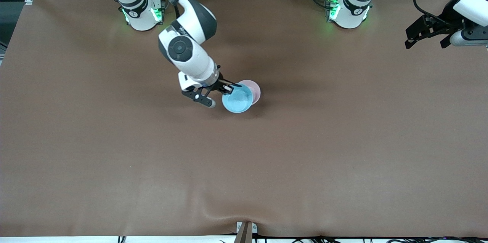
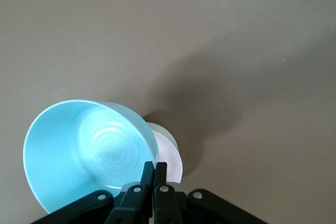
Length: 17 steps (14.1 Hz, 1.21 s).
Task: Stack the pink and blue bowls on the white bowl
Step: 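Carry the blue bowl with the right gripper over the stacked bowls, then lower the blue bowl into the pink bowl and open the right gripper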
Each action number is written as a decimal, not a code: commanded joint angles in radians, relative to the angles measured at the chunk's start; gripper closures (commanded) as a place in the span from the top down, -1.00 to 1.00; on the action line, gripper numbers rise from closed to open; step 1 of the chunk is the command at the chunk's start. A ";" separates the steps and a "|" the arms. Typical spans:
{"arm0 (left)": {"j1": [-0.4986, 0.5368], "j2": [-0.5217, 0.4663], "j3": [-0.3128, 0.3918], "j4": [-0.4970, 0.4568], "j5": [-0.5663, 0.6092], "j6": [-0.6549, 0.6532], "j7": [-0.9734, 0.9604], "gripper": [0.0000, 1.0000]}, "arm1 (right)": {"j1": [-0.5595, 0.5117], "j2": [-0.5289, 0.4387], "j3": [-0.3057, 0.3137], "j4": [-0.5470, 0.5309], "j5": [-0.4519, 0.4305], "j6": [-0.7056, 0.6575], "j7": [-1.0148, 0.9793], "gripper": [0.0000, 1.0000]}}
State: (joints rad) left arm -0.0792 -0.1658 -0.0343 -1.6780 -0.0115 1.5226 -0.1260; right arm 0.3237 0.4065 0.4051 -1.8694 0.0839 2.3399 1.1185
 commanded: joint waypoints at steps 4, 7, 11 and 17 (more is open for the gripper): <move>0.001 -0.008 -0.001 -0.005 -0.022 0.013 -0.003 1.00 | 0.078 0.014 -0.011 -0.068 -0.032 0.101 0.084 -1.00; -0.001 -0.008 -0.001 -0.005 -0.022 0.013 -0.001 1.00 | 0.107 0.031 -0.011 -0.070 -0.067 0.105 0.138 -1.00; -0.002 -0.008 -0.001 -0.005 -0.022 0.013 -0.001 1.00 | 0.109 0.064 -0.011 -0.071 -0.128 0.107 0.168 -1.00; 0.001 -0.006 -0.001 -0.003 -0.022 0.021 -0.001 1.00 | 0.103 0.084 -0.016 -0.063 -0.142 0.107 0.172 -0.47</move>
State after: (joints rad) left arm -0.0803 -0.1658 -0.0361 -1.6780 -0.0115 1.5331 -0.1260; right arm 0.4243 0.4843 0.3939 -1.9373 -0.0250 2.4377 1.2552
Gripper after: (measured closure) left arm 0.000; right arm 0.982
